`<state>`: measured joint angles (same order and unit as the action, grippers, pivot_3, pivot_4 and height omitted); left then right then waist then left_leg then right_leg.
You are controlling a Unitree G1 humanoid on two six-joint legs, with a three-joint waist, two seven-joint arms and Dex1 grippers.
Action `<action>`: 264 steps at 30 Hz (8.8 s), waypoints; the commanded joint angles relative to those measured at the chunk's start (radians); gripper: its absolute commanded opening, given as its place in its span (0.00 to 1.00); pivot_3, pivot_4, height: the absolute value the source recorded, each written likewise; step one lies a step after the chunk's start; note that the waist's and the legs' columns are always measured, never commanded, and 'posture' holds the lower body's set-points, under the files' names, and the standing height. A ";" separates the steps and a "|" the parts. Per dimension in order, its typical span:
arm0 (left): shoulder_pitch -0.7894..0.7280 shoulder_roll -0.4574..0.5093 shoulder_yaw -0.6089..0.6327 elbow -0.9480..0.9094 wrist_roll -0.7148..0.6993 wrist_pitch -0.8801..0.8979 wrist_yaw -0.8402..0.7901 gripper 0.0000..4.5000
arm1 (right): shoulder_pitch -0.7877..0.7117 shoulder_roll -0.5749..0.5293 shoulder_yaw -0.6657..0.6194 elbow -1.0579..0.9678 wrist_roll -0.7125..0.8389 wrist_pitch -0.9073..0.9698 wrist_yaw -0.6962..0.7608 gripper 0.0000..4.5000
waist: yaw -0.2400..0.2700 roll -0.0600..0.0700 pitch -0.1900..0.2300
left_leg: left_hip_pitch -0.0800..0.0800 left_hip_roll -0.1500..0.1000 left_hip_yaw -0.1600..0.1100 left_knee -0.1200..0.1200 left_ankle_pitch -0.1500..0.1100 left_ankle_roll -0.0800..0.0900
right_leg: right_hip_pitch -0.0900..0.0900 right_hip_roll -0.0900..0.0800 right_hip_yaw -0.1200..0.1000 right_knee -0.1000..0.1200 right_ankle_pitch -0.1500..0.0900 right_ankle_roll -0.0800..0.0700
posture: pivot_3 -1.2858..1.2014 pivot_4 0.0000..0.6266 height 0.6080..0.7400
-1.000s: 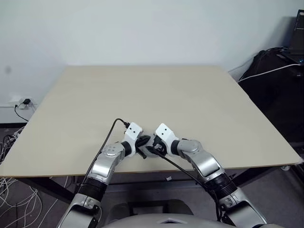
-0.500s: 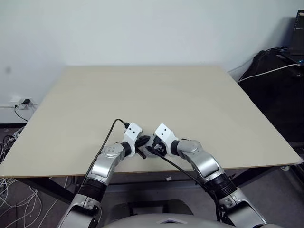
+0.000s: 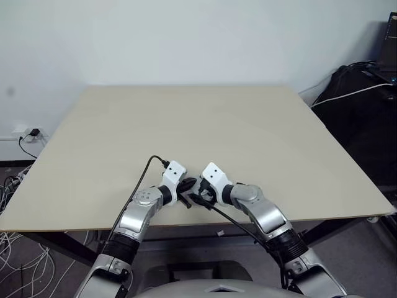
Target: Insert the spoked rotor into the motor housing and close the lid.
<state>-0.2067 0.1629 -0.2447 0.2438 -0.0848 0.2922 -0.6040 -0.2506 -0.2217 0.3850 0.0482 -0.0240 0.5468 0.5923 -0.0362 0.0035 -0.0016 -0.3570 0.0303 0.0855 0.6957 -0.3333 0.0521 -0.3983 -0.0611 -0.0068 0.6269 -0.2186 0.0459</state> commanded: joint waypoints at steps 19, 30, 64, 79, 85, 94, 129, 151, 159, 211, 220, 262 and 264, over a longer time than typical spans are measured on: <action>0.020 0.002 -0.015 -0.005 0.010 0.027 -0.001 0.00 | 0.025 -0.079 -0.017 -0.087 0.030 0.020 0.049 0.99 | 0.003 0.000 0.001 | -0.002 -0.001 -0.001 0.000 0.000 0.001 | -0.001 0.000 0.000 -0.001 -0.001 0.001 | 0.52 0.00 1.00; 0.023 -0.002 -0.016 -0.007 0.006 0.028 0.001 0.00 | 0.046 -0.147 -0.054 -0.168 0.051 0.035 0.073 0.99 | 0.007 -0.002 0.002 | -0.002 0.000 -0.002 0.000 -0.001 0.001 | -0.001 -0.001 0.000 -0.001 -0.001 0.001 | 0.52 0.00 1.00; 0.028 -0.003 -0.023 -0.002 0.008 0.024 -0.007 0.00 | 0.020 0.210 -0.700 -0.193 0.509 0.755 -0.297 0.99 | 0.013 0.002 0.002 | -0.004 0.004 -0.001 -0.002 -0.001 0.001 | -0.004 -0.001 0.000 -0.001 -0.002 0.000 | 0.52 0.00 1.00; 0.039 0.003 -0.019 -0.014 0.008 0.027 -0.006 0.00 | 0.002 0.262 -0.747 -0.136 0.560 0.805 -0.367 0.99 | 0.008 0.003 0.002 | -0.004 0.004 -0.001 -0.003 -0.001 0.001 | -0.003 -0.001 0.000 -0.001 -0.002 0.001 | 0.52 0.00 1.00; 0.044 0.006 -0.019 -0.021 0.008 0.030 -0.006 0.00 | -0.006 0.286 -0.775 -0.121 0.584 0.816 -0.378 0.99 | 0.007 0.003 0.002 | -0.004 0.004 -0.001 -0.003 -0.001 0.001 | -0.004 -0.001 0.000 -0.001 -0.002 0.001 | 0.52 0.00 1.00; 0.049 0.004 -0.022 -0.028 0.007 0.035 -0.007 0.00 | 0.002 0.323 -0.771 -0.096 0.596 0.794 -0.396 0.99 | 0.005 0.003 0.002 | -0.004 0.004 -0.001 -0.004 -0.001 0.001 | -0.004 -0.001 0.000 -0.001 -0.003 0.001 | 0.52 0.00 1.00; 0.046 0.001 -0.022 -0.027 0.009 0.039 -0.008 0.00 | 0.041 0.347 -0.727 -0.077 0.785 0.751 -0.228 0.99 | -0.009 0.004 0.003 | -0.004 0.005 -0.001 -0.007 0.000 0.000 | -0.006 0.000 0.001 0.000 -0.003 0.000 | 0.52 0.00 1.00; 0.044 0.002 -0.016 -0.024 0.010 0.034 -0.009 0.00 | 0.015 0.364 -0.643 0.003 0.742 0.703 -0.254 0.99 | -0.026 0.004 0.003 | -0.004 0.005 0.000 -0.007 0.000 0.000 | -0.007 0.001 0.001 0.000 -0.003 0.000 | 0.52 0.00 1.00; 0.046 0.001 -0.019 -0.027 0.011 0.035 -0.010 0.00 | 0.013 0.374 -0.650 0.005 0.756 0.685 -0.265 0.95 | -0.025 0.004 0.003 | -0.005 0.005 0.000 -0.007 0.000 0.000 | -0.007 0.001 0.002 0.000 -0.003 0.000 | 0.52 0.00 1.00; 0.115 -0.025 0.066 -0.203 -0.063 0.001 0.049 0.00 | 0.064 0.354 -0.676 -0.044 0.835 0.679 -0.338 0.48 | -0.017 0.005 0.004 | -0.009 0.004 0.001 -0.007 0.000 0.000 | -0.011 0.001 0.002 0.000 0.000 0.005 | 0.52 0.00 1.00; 0.200 -0.070 0.186 -0.364 -0.182 -0.042 0.109 0.00 | 0.070 0.350 -0.669 -0.040 0.841 0.669 -0.344 0.47 | -0.016 0.006 0.005 | -0.012 0.004 0.000 -0.007 0.000 -0.001 | -0.014 0.001 0.002 0.000 0.000 0.006 | 0.52 0.00 1.00; 0.635 -0.251 0.456 -0.435 -1.076 0.259 0.021 0.21 | -0.020 0.434 -0.618 -0.203 1.268 0.645 -0.576 0.47 | -0.025 0.004 0.015 | -0.016 0.003 0.000 -0.005 0.000 0.000 | -0.016 0.001 0.001 -0.001 -0.001 0.004 | 0.52 0.00 1.00; 0.636 -0.251 0.460 -0.435 -1.103 0.273 0.010 0.36 | -0.022 0.431 -0.609 -0.204 1.288 0.640 -0.587 0.47 | -0.026 0.004 0.015 | -0.016 -0.001 -0.001 -0.005 0.000 0.000 | -0.016 0.001 0.001 -0.001 -0.001 0.004 | 0.52 0.00 1.00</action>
<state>0.4347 -0.0808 0.2112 -0.1882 -1.1509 0.5522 -0.5708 -0.2756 0.1085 -0.2544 -0.0923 1.1966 1.2182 -0.0038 -0.0617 0.0073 0.0137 -0.3731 0.0296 0.0849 0.6911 -0.3336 0.0525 -0.4147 -0.0604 -0.0056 0.6260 -0.2200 0.0498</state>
